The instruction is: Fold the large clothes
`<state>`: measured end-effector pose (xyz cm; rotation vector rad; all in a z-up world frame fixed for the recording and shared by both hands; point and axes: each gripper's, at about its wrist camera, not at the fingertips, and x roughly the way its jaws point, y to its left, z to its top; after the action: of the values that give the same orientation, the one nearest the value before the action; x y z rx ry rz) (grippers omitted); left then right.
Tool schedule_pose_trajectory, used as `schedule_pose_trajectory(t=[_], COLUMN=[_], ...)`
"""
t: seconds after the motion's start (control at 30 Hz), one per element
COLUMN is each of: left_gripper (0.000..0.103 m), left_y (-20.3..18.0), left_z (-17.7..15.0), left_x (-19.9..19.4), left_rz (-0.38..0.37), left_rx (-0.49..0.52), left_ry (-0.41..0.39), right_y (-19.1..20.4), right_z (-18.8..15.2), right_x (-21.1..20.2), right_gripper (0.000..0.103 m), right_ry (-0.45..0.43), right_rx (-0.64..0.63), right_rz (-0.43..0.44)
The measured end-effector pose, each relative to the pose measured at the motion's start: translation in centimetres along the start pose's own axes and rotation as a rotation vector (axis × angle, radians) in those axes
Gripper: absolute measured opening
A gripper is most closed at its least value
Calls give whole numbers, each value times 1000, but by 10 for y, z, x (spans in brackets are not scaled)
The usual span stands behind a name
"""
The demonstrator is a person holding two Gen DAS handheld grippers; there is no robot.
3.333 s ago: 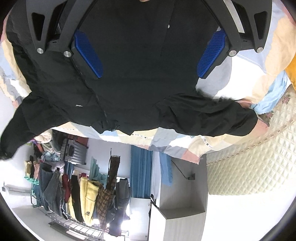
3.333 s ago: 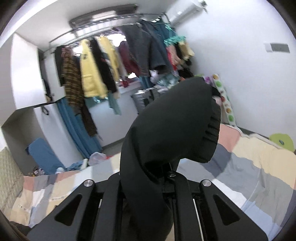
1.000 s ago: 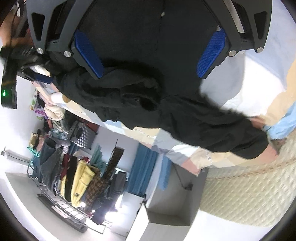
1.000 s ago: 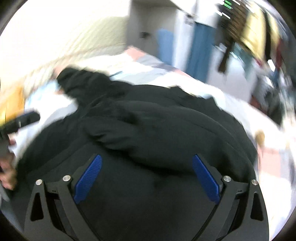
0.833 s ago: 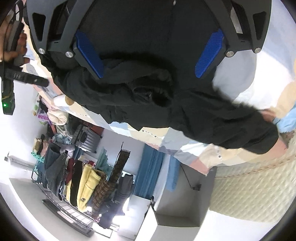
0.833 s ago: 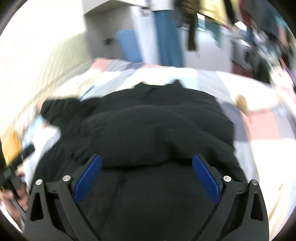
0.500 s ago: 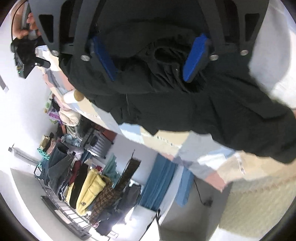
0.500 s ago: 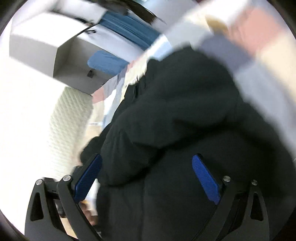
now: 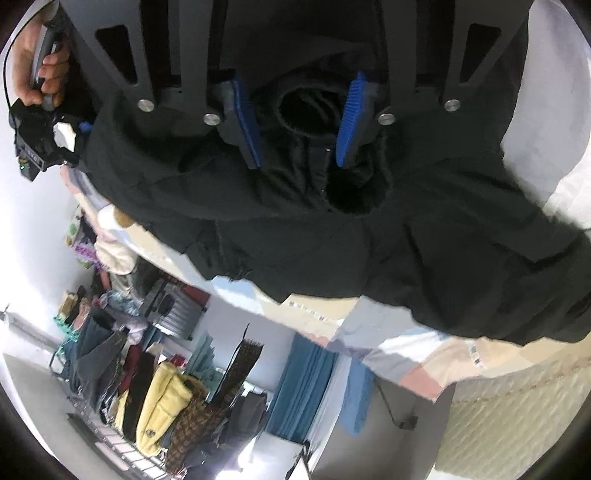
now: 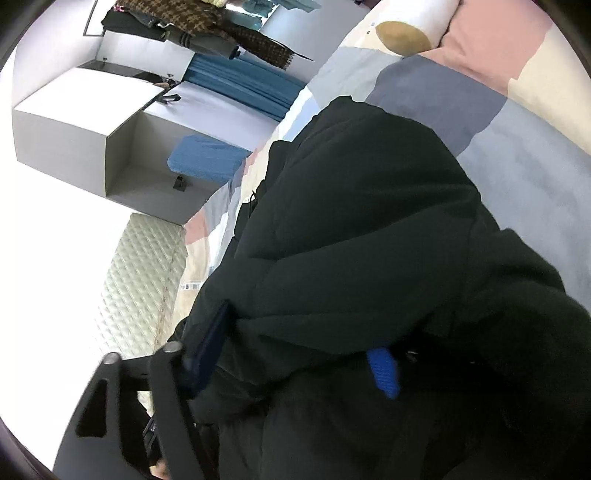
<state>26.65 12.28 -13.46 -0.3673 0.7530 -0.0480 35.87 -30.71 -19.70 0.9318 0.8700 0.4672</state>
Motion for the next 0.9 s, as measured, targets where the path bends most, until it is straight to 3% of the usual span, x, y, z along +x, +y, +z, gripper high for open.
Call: schedule_pose_trajectory(t=[0.07, 0.2, 0.3, 0.37, 0.47, 0.67, 0.8, 0.9], left_gripper=[40, 38, 29, 15, 6, 4, 4, 3], left_y=[3, 14, 15, 13, 11, -4, -16, -19], left_z=[-5, -16, -20, -22, -24, -31, -50, -73], left_x=[2, -1, -13, -26, -53, -109, -134, -140], left_rz=[37, 29, -2, -22, -108, -238, -310, -308], left_rx=[11, -8, -19, -13, -34, 31, 77, 89], left_ry=[46, 75, 68, 43, 12, -53, -16, 55], right_y=[5, 12, 15, 18, 25, 34, 33, 33], right_z=[0, -1, -6, -8, -15, -29, -36, -43], right_x=[-1, -4, -10, -14, -23, -37, -43, -48], right_gripper=[54, 41, 30, 24, 20, 16, 14, 10], right_ry=[4, 11, 10, 9, -1, 8, 26, 28], right_rx=[-41, -86, -136, -171, -239, -337, -363, -386], right_rz=[-30, -72, -112, -140, -201, -314, -378, -417])
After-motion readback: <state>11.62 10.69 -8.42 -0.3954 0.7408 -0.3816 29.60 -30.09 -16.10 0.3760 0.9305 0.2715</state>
